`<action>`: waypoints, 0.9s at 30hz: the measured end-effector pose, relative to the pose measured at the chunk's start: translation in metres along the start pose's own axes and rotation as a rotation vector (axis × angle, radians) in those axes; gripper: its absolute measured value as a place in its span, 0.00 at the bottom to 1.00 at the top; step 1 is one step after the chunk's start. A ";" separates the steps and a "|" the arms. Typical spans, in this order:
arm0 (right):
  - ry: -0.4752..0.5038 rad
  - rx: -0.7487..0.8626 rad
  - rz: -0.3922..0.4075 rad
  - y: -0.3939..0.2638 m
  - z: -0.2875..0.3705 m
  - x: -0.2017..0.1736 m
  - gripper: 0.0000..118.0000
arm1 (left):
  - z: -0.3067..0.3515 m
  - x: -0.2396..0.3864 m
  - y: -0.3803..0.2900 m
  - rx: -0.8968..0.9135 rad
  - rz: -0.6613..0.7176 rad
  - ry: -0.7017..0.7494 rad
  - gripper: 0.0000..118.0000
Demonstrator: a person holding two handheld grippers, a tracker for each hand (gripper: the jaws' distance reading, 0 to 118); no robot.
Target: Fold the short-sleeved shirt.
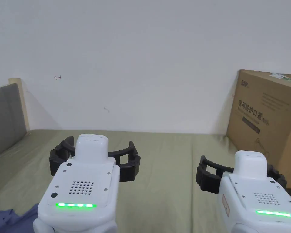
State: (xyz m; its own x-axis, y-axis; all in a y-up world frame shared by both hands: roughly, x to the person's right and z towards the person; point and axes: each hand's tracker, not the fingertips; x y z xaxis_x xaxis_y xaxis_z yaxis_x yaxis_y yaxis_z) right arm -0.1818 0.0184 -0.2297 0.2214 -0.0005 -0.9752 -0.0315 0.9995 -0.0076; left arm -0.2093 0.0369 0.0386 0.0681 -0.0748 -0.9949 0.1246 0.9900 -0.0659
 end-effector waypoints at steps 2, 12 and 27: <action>0.006 0.019 -0.034 0.004 0.002 0.003 1.00 | 0.000 0.001 0.001 -0.011 0.013 -0.006 1.00; 0.023 0.094 -0.025 0.014 0.011 0.001 0.99 | 0.004 0.001 -0.002 -0.007 0.023 -0.028 1.00; 0.037 0.127 -0.029 0.013 0.018 -0.001 0.98 | 0.004 -0.005 -0.001 -0.011 0.083 -0.023 1.00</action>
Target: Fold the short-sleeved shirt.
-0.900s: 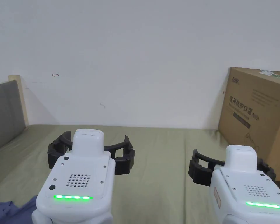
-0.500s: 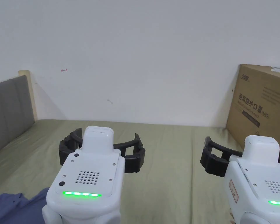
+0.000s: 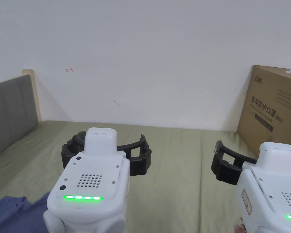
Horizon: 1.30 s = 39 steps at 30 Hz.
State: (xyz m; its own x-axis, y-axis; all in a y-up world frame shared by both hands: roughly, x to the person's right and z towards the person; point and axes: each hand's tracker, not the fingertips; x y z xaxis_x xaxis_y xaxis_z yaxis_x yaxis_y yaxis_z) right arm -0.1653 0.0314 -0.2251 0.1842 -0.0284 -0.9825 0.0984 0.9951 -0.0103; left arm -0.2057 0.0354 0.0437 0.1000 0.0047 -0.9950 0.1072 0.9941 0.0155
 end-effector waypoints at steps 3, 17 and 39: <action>-0.002 -0.018 0.005 -0.003 -0.002 -0.001 0.88 | 0.000 -0.001 0.000 -0.009 -0.003 -0.001 0.92; 0.007 -0.133 -0.055 -0.014 -0.006 0.017 0.00 | -0.001 -0.006 -0.009 -0.095 0.004 -0.005 0.00; 0.593 -0.250 -0.025 -0.030 -0.021 -0.189 0.00 | 0.102 -0.219 0.004 -0.210 0.063 0.467 0.00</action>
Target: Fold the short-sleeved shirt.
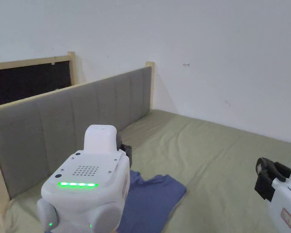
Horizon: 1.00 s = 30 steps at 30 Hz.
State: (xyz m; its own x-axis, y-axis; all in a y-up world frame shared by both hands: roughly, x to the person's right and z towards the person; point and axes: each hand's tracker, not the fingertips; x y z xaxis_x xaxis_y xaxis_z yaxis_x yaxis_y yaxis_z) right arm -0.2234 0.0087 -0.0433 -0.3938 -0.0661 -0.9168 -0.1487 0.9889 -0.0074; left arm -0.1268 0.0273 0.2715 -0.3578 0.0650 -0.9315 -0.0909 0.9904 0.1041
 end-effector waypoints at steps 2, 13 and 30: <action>0.030 -0.036 -0.015 -0.004 -0.005 -0.005 0.00 | -0.003 -0.013 -0.007 -0.046 -0.001 0.011 0.00; -0.066 -0.198 0.072 -0.035 0.007 0.021 0.00 | -0.162 -0.075 -0.117 -0.810 0.244 -0.117 0.02; -0.179 -0.336 -0.029 -0.059 0.002 0.052 0.00 | -0.255 -0.002 -0.263 -0.996 -0.112 0.003 1.00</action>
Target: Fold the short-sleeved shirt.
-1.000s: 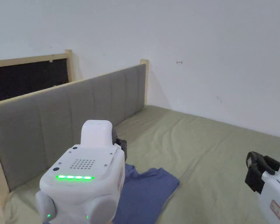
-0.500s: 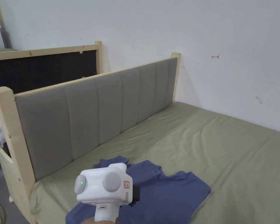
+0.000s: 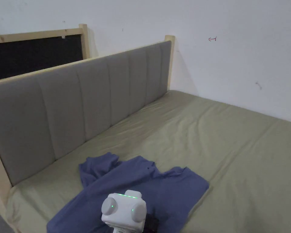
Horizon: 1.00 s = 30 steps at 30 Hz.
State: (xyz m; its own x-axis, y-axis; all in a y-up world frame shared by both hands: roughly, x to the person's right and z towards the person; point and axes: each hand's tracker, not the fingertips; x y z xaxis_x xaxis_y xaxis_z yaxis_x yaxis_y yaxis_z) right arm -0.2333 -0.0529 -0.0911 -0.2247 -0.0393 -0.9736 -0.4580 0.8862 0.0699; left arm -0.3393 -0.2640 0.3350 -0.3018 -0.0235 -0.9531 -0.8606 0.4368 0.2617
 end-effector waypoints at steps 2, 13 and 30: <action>0.015 0.002 -0.003 -0.001 0.003 0.000 0.00 | 0.004 -0.004 -0.004 0.018 0.041 0.008 1.00; 0.008 0.013 -0.049 -0.001 0.030 0.016 0.00 | 0.066 -0.011 -0.026 0.149 -0.113 0.003 0.01; 0.024 0.212 -0.179 0.015 0.101 0.082 0.00 | 0.358 0.056 0.016 0.671 -0.299 -0.377 0.01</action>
State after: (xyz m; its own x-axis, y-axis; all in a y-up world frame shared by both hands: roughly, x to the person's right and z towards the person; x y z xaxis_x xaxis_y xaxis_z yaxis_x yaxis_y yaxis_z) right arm -0.1715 0.0043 -0.1915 -0.1781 -0.2125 -0.9608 -0.3021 0.9411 -0.1521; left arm -0.2229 0.0635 0.2312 0.1623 0.0270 -0.9864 -0.4185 0.9071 -0.0441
